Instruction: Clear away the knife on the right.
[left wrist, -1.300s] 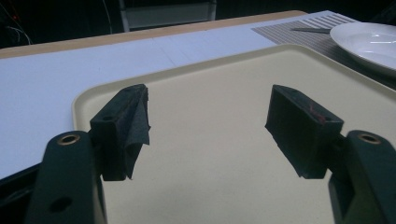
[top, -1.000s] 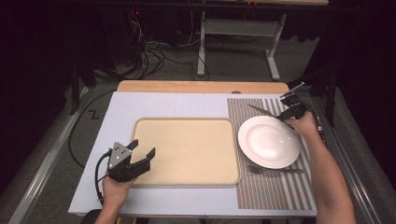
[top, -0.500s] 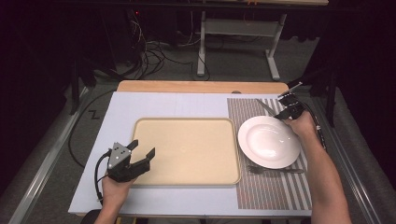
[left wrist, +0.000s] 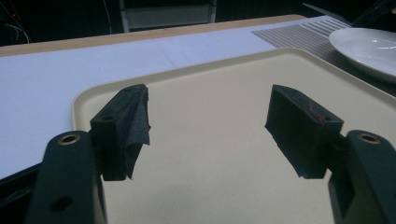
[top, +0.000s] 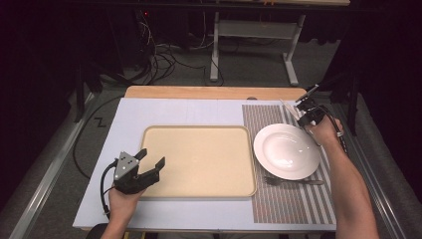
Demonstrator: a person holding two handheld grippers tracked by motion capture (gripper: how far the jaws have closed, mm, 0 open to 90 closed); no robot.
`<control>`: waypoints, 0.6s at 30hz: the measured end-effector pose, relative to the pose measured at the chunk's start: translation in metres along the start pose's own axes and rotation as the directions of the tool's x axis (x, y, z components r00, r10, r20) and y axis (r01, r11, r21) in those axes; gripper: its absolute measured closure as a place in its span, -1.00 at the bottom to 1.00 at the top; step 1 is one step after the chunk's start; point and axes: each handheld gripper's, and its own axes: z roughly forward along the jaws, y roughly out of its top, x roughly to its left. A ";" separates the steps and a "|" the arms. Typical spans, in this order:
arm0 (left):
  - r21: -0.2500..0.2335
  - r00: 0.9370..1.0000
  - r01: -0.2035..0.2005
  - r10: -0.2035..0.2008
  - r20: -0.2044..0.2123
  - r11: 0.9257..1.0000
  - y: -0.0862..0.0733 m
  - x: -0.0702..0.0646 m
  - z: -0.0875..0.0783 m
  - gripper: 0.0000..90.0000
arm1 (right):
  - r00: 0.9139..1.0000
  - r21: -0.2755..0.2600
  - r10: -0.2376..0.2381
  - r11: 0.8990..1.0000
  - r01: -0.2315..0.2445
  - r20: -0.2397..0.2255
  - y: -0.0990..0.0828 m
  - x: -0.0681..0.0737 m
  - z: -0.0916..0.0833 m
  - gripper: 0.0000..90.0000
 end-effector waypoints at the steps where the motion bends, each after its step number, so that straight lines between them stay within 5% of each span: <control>1: 0.000 1.000 0.000 0.000 0.000 1.000 0.000 0.000 0.000 -0.32 | 1.000 0.000 0.005 1.000 -0.005 -0.004 -0.002 -0.002 -0.003 0.80; 10: -0.002 1.000 -0.001 0.001 0.001 1.000 0.001 0.001 0.001 -0.32 | 0.999 -0.010 0.029 1.000 -0.029 -0.023 -0.016 -0.010 -0.027 0.80; 18: -0.008 1.000 -0.006 0.006 0.001 1.000 0.001 0.000 0.000 -0.32 | 0.997 -0.013 0.026 1.000 -0.027 -0.067 -0.033 -0.001 -0.050 0.80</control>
